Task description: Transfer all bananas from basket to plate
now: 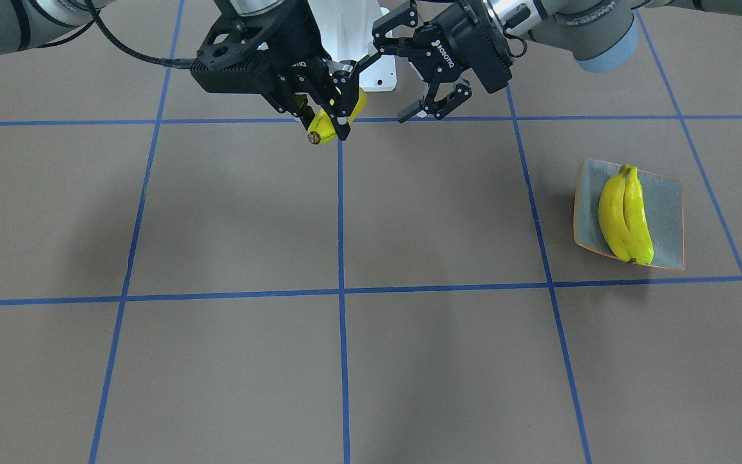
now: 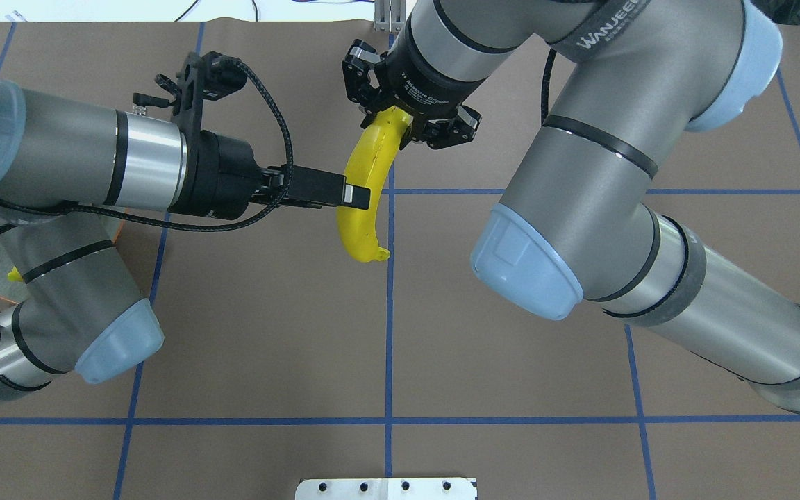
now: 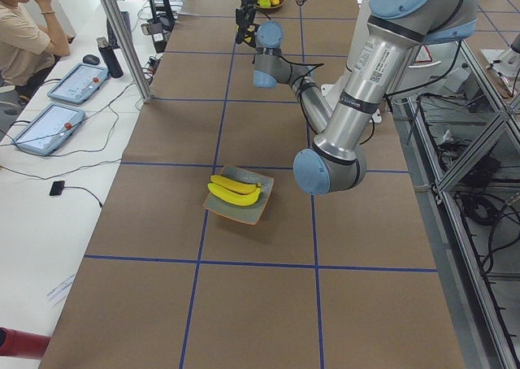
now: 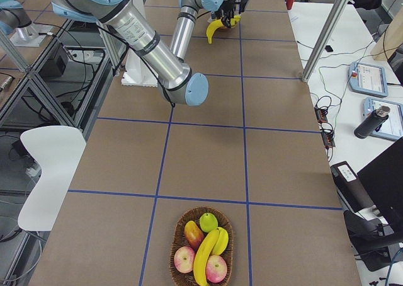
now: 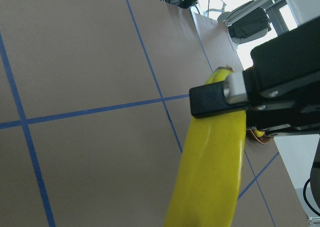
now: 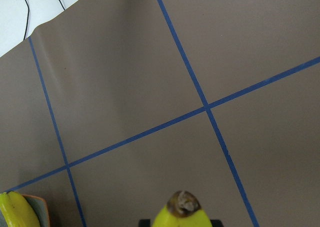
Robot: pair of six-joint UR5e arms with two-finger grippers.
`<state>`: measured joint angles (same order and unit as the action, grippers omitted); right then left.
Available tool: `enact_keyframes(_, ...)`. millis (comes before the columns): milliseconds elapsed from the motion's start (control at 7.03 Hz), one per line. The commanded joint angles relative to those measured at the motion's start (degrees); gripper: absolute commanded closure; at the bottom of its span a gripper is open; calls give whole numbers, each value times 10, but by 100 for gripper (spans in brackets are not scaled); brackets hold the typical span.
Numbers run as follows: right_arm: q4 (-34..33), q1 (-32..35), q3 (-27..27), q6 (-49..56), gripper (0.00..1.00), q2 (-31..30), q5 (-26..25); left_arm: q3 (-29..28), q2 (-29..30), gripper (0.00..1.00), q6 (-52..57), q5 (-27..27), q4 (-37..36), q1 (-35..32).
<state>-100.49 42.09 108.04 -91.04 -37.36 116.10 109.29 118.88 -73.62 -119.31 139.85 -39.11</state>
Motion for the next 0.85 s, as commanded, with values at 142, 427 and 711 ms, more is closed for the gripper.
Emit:
enact_keyframes(142, -1, -5, 0, 0, 100, 2, -1, -1, 12, 1, -2, 7, 3, 6)
enact_keyframes(427, -1, -8, 2, 1, 100, 2, -1, 0, 14, 28, -2, 7, 9, 7)
enact_keyframes(711, -1, -9, 7, 1, 100, 3, 1, -1, 13, 41, -2, 7, 20, 10)
